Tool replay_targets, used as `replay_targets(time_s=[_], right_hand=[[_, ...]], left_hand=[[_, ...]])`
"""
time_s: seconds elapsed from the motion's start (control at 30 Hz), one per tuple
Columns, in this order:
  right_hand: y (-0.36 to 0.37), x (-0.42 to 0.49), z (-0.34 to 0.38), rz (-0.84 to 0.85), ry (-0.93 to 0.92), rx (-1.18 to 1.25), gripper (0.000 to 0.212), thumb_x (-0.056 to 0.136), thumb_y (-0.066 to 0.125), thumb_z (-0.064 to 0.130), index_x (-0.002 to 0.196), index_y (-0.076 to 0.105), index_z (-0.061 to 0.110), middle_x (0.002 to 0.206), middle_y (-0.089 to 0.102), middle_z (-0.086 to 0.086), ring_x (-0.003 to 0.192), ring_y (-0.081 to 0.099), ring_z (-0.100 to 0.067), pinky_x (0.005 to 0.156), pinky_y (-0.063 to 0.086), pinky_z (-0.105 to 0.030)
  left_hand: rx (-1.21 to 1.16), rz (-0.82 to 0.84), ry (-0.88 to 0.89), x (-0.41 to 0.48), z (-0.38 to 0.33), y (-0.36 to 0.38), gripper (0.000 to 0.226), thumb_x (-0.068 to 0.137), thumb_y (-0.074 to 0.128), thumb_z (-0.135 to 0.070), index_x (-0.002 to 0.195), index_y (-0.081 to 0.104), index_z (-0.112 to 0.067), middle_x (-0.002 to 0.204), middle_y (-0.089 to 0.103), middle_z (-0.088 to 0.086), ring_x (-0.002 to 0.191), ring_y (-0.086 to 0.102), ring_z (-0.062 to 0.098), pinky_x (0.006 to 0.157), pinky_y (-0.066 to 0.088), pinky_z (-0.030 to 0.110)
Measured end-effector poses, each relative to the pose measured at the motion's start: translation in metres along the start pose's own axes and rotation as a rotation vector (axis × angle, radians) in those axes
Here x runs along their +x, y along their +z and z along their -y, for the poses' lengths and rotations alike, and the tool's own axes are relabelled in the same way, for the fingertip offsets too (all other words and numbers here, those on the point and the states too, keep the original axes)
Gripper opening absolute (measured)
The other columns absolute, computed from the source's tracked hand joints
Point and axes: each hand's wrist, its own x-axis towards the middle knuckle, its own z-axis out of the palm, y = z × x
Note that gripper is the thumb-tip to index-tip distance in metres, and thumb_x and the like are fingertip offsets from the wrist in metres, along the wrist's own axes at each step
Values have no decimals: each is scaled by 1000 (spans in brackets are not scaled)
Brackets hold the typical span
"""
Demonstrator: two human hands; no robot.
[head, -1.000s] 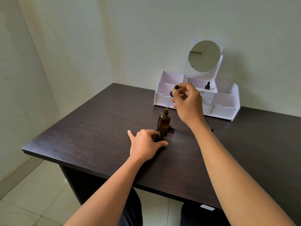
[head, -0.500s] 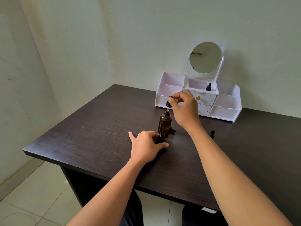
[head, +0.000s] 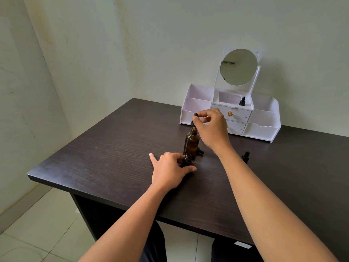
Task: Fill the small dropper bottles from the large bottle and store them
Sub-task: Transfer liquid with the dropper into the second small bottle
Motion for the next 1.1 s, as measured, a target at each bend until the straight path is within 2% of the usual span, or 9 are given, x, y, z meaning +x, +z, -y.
replay_targets(time_s=[0.2,0.33,0.47,0.57,0.73,0.8,0.9,1.1], right_hand=[[1,-2,0,-10,13,-5,4,90,70,17,87,67,16,105,58,-3,85,58,-11,66,39,-3],[3,-3,-2,-2,60,15,14,89,72,22,97,71,10,108,61,-4,90,63,-17,67,46,-12],[3,-4,-2,-2,72,10,14,88,71,22,96,71,10,109,63,-5,88,63,-16,71,51,-20],[2,-6,-3,9,74,11,13,89,71,21,96,71,11,110,62,-5,84,62,-12,70,51,-18],[3,-8,-5,5,56,6,4,89,70,18,88,68,15,106,60,-3,77,59,-6,72,49,-21],[3,-8,-6,-1,45,-2,5,89,71,16,85,68,14,105,59,-3,75,58,-4,70,46,-17],[3,-8,-5,19,58,-12,4,90,71,18,90,70,14,107,60,-3,75,57,-2,69,45,-11],[2,-9,-6,53,83,-15,9,87,73,24,91,71,17,112,63,-3,75,59,-4,67,46,-14]], left_hand=[[3,-2,3,1,0,1,44,78,72,-63,112,71,-35,106,73,-12,112,61,9,118,-15,57],[-1,-3,10,1,1,1,42,78,72,-63,110,72,-36,105,73,-12,111,62,9,118,-14,58],[-9,-5,12,1,1,1,41,78,73,-62,110,72,-36,105,73,-13,111,62,9,118,-14,58],[0,-8,14,1,1,1,41,78,72,-61,111,72,-36,105,73,-12,111,62,9,117,-14,57],[-10,-9,16,3,4,4,42,76,73,-64,108,73,-37,100,73,-15,106,62,6,118,-13,58],[-8,-5,15,3,5,5,43,76,72,-65,108,73,-37,100,73,-16,106,62,6,118,-13,59],[-4,-1,10,4,5,5,46,76,72,-65,111,72,-35,103,73,-15,108,62,7,117,-15,58],[6,-8,12,2,2,3,47,77,72,-64,113,72,-34,105,73,-13,111,61,8,118,-14,57]])
